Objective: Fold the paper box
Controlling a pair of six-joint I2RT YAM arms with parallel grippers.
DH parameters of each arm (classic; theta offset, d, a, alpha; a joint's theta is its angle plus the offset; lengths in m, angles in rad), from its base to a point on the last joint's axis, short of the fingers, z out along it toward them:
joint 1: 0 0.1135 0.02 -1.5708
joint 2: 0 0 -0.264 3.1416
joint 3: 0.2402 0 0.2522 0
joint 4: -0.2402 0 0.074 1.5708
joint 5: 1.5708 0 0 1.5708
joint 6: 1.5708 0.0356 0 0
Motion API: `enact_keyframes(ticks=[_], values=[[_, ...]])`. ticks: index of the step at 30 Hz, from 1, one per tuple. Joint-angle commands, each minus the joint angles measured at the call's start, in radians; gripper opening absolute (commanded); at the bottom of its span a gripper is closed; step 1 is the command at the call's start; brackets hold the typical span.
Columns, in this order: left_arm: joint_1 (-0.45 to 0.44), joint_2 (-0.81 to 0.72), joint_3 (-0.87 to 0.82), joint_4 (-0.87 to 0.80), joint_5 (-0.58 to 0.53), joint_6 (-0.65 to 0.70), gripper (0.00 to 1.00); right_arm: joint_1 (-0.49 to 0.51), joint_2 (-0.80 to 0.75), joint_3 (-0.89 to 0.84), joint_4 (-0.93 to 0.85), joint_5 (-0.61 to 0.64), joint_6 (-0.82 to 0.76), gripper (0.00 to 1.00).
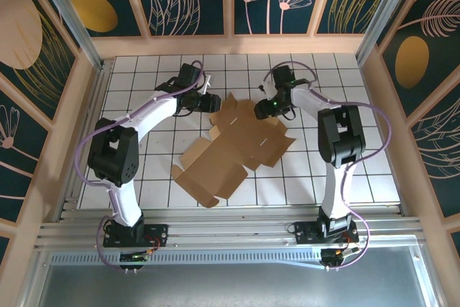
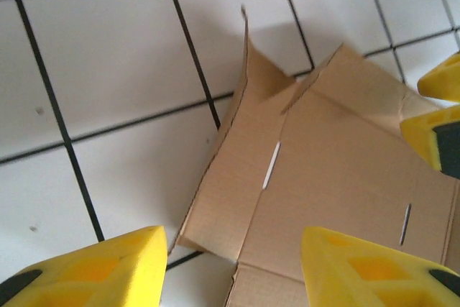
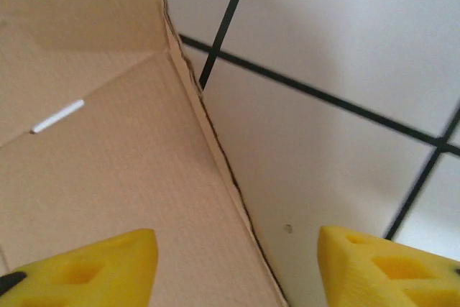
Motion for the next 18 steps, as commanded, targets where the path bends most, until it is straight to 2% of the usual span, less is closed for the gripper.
enact_keyframes(ticks=[1,3,5,6,8,13,16,18], values=[[-0.006,0.009,0.021,-0.043,0.038,0.015,0.53,0.031,0.035,0.051,-0.046,0.106,-0.030,0.52],[-0.006,0.009,0.031,-0.041,0.021,0.010,0.54,0.045,0.037,0.060,-0.041,0.194,-0.050,0.35],[-0.005,0.005,0.034,-0.032,0.012,0.005,0.54,0.066,0.025,0.063,-0.034,0.291,-0.086,0.25],[-0.005,-0.001,0.031,-0.024,0.004,0.001,0.54,0.080,0.016,0.069,-0.033,0.354,-0.112,0.14],[-0.002,-0.021,0.021,-0.001,-0.022,-0.012,0.55,0.108,-0.010,0.071,-0.014,0.502,-0.163,0.00],[0.005,-0.120,-0.063,0.129,-0.071,0.001,0.54,0.181,-0.111,0.022,0.144,0.894,-0.408,0.00],[0.005,-0.189,-0.150,0.254,-0.076,0.054,0.55,0.239,-0.213,-0.125,0.418,1.036,-0.755,0.00],[0.004,-0.239,-0.204,0.337,-0.078,0.086,0.55,0.267,-0.283,-0.250,0.650,1.068,-1.027,0.00]])
